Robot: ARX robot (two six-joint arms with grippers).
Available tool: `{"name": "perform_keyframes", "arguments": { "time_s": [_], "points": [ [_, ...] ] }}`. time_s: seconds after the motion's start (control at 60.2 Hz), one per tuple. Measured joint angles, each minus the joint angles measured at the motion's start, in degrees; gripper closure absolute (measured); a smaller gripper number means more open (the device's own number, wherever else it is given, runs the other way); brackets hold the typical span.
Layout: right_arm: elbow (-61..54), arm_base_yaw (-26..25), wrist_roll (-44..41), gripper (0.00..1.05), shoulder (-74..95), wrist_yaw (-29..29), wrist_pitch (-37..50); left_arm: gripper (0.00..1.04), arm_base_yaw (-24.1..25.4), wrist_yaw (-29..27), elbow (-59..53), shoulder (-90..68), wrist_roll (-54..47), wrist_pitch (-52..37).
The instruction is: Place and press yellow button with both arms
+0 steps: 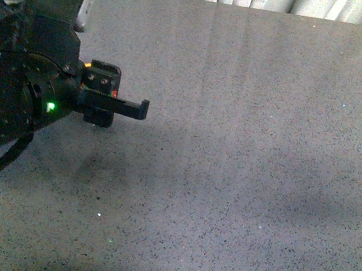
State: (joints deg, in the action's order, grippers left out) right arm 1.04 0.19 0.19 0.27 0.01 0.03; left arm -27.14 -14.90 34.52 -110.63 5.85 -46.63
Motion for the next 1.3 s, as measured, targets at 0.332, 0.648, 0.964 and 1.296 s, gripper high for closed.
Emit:
{"name": "perform_keyframes", "arguments": {
  "time_s": [0.332, 0.648, 0.964, 1.296],
  "points": [
    [0.00, 0.00, 0.00, 0.09, 0.00, 0.00, 0.00, 0.61, -3.02, -0.94, 0.83, -3.61, 0.07, -1.22],
    [0.00, 0.00, 0.00, 0.09, 0.00, 0.02, 0.00, 0.10, -3.28, 0.04, 0.81, 1.95, 1.05, 1.75],
    [0.00, 0.00, 0.00, 0.09, 0.00, 0.02, 0.00, 0.11, 4.96, 7.41, 0.28, 25.00, 4.74, 9.88],
    [11.82, 3.48, 6.19, 0.09, 21.79, 5.29, -20.37, 0.77, 13.11, 1.31, -19.32, 37.79, -4.79, -10.75]
  ]
}}
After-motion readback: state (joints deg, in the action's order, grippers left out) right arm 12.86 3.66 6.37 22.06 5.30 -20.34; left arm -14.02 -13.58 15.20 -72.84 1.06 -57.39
